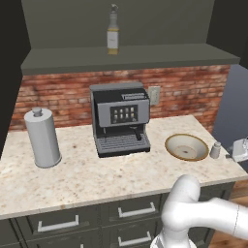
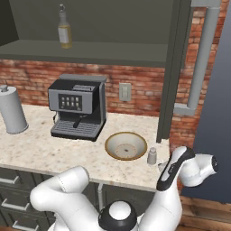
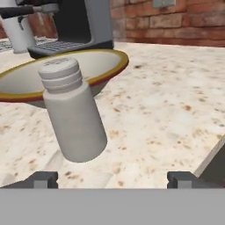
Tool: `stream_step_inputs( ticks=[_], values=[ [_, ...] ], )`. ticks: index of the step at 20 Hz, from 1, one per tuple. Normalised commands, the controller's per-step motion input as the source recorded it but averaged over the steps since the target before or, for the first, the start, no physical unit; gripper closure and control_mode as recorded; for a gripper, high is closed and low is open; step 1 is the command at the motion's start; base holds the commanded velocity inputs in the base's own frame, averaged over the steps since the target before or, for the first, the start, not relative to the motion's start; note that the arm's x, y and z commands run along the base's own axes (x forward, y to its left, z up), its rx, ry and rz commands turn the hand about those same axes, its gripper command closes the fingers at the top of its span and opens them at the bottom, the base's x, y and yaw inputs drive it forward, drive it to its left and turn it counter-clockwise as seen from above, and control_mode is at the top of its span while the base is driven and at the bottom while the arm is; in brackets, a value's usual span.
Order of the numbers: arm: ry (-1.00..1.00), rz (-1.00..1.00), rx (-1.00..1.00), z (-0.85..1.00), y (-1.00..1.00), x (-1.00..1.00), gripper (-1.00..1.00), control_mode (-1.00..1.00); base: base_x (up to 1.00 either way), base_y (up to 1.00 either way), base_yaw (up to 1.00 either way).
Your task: Retrieve the bottle and the shaker from the cabinet and place them next to the mixing bowl on the counter. Then add garlic from the fridge to the mixing bowl.
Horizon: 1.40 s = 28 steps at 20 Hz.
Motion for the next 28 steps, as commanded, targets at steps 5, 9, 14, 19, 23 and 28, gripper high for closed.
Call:
stream_step_inputs(
  ticks=[5, 9, 14, 19, 23, 28],
  values=[
    [-0.01, -0.15, 0.06, 0.30, -0.02, -0.72, -1.00, -1.00, 0.00, 0.00, 0.00],
    [-0.07, -0.09, 0.02, 0.69, 0.13, -0.81, -1.00, -1.00, 0.00, 0.00, 0.00],
    [-0.14, -0.02, 0.00, 0.84, 0.53, -0.72, -1.00, -1.00, 0.00, 0.00, 0.00],
    [-0.08, 0.00, -0.01, 0.46, 1.00, -0.53, -1.00, -1.00, 0.00, 0.00, 0.00],
    [-0.01, 0.00, -0.03, 0.29, 1.00, -0.48, -1.00, -1.00, 0.00, 0.00, 0.00],
    [0.00, -0.04, -0.04, 0.51, 0.96, -0.54, -1.00, -1.00, 0.00, 0.00, 0.00]
  ],
)
